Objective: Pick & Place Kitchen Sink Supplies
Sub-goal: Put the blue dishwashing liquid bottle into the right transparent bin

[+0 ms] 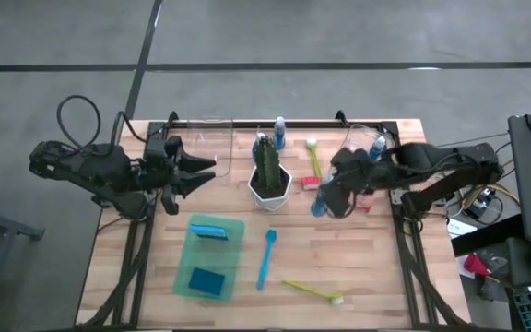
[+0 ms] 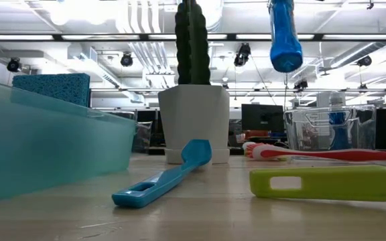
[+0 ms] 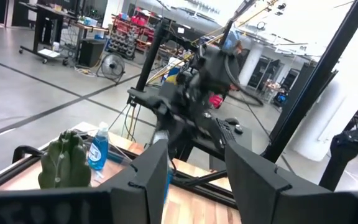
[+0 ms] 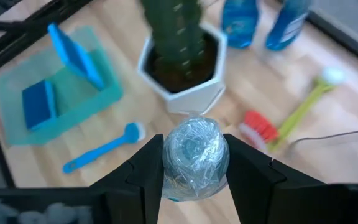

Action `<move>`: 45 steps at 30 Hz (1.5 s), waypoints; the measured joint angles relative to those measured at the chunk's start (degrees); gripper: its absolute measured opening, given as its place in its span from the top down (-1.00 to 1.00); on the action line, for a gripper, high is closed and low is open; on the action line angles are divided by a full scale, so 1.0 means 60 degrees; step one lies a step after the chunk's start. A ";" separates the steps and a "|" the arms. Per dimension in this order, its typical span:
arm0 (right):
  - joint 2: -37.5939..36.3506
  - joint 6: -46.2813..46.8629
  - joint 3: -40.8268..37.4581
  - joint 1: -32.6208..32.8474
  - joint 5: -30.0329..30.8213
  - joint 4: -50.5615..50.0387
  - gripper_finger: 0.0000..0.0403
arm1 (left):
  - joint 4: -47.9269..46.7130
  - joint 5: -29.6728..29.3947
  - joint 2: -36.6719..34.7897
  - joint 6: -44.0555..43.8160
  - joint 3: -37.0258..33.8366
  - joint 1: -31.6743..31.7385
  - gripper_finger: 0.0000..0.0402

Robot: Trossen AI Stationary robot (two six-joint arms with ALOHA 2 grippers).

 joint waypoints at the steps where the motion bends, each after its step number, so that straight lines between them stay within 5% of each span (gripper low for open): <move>1: -0.0139 -0.0117 0.0000 -0.0144 0.0038 -0.0081 0.30 | -0.0036 0.0000 0.0004 0.0001 0.0000 0.0000 0.23; 17: -0.0970 -0.4556 -0.0102 -0.4589 0.1170 -0.0679 0.29 | -0.0056 -0.0302 0.0055 0.0023 -0.0036 0.0004 0.23; 26: -0.0966 -0.6513 -0.0772 -0.7311 -0.1221 0.1224 0.31 | -0.0052 -0.1146 0.0055 0.0303 -0.0036 0.0011 0.23; 38: -0.1037 -0.7337 -0.2475 -0.9189 -0.2600 0.1909 0.29 | -0.0052 -0.1218 0.0051 0.0398 -0.0036 0.0011 0.23; 45: -0.1703 -0.7427 -0.3653 -0.9624 -0.2582 0.2727 0.32 | -0.0052 -0.1341 0.0051 0.0395 -0.0036 0.0011 0.23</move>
